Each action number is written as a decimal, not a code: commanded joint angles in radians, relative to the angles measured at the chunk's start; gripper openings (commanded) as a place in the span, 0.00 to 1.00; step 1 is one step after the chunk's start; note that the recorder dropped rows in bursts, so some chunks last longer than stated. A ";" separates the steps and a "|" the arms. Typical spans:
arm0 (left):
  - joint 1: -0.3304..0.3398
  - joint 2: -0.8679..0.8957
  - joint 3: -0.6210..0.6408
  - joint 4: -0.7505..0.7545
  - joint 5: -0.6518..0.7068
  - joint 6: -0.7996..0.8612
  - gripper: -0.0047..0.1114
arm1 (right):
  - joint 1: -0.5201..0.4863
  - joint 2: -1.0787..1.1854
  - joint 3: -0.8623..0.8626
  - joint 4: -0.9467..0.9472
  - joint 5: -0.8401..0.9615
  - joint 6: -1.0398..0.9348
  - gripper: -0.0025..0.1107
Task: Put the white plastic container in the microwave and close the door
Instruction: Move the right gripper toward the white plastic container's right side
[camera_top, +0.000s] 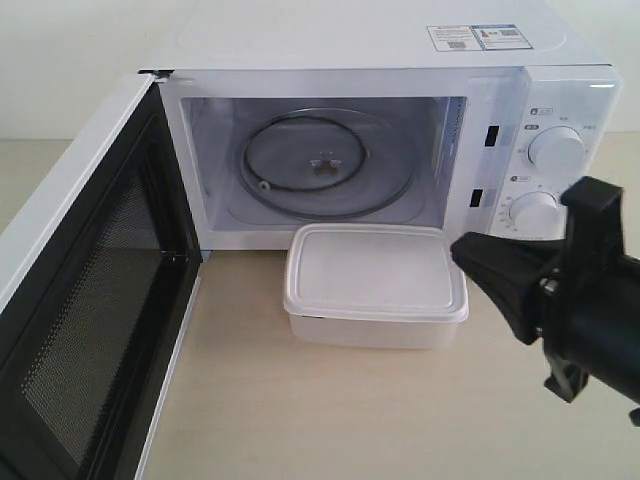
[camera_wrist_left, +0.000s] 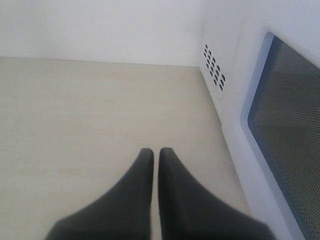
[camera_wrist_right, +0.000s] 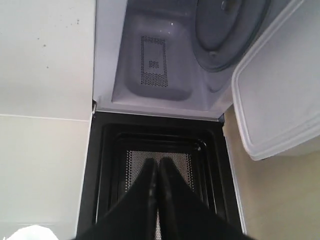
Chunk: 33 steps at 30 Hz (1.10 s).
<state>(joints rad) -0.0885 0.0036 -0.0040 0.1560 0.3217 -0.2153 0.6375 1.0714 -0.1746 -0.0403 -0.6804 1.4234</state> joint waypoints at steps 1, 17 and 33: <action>-0.003 -0.004 0.004 -0.003 -0.007 -0.002 0.08 | 0.003 0.187 -0.023 -0.049 -0.160 0.069 0.02; -0.003 -0.004 0.004 -0.003 -0.007 -0.002 0.08 | 0.326 0.636 -0.031 0.464 -0.526 0.189 0.02; -0.003 -0.004 0.004 -0.003 -0.007 -0.002 0.08 | 0.338 0.728 -0.247 0.568 -0.302 0.141 0.57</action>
<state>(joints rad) -0.0885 0.0036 -0.0040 0.1560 0.3217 -0.2153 0.9771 1.7919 -0.4158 0.4552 -0.9847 1.5769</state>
